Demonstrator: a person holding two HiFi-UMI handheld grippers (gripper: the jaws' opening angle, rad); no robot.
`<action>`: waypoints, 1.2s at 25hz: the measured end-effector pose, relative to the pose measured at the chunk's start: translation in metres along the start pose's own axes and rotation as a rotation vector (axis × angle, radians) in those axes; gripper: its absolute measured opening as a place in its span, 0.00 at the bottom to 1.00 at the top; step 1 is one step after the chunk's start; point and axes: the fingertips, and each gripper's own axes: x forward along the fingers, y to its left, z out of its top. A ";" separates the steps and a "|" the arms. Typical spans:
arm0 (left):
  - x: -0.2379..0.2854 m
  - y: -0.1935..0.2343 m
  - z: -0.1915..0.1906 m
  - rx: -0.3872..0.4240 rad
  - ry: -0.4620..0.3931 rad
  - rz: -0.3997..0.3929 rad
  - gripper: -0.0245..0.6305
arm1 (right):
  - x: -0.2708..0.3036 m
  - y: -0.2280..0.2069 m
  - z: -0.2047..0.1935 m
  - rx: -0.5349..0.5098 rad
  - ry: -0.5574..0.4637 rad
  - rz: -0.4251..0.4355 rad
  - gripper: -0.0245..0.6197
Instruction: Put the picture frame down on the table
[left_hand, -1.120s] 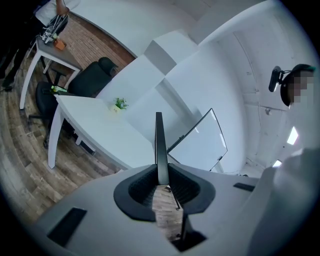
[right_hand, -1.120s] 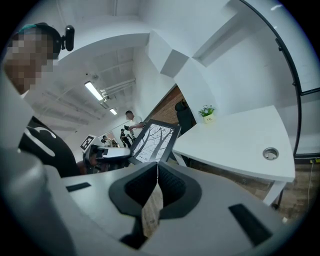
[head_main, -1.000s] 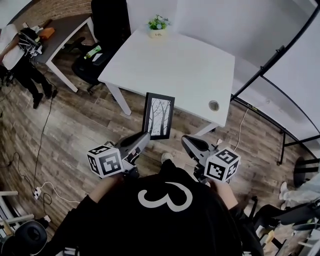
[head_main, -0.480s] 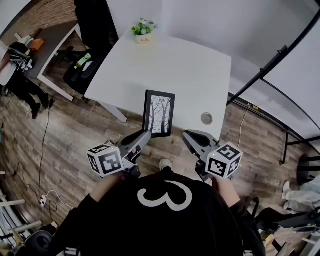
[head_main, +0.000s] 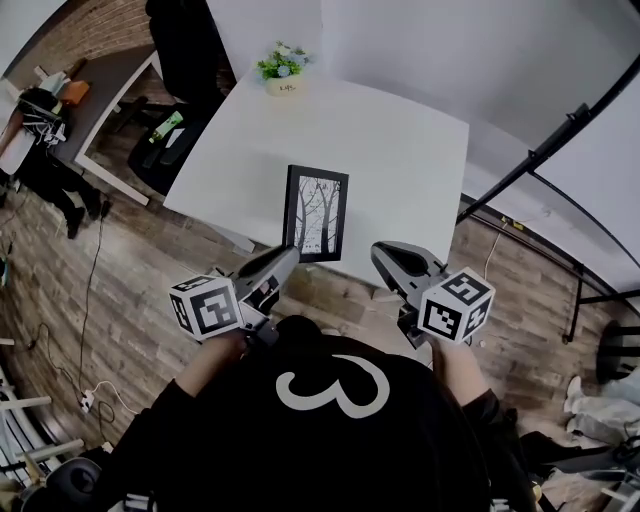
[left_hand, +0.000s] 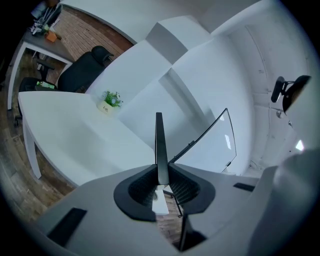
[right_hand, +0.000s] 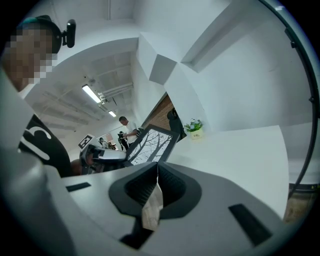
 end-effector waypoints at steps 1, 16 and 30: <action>0.001 0.004 0.001 0.003 0.004 0.005 0.16 | 0.002 -0.002 0.002 0.002 -0.004 0.001 0.07; 0.044 0.056 0.051 -0.072 0.052 -0.026 0.16 | 0.056 -0.038 0.005 0.078 0.041 -0.046 0.07; 0.088 0.109 0.073 -0.086 0.154 -0.014 0.16 | 0.086 -0.081 0.009 0.190 0.026 -0.124 0.07</action>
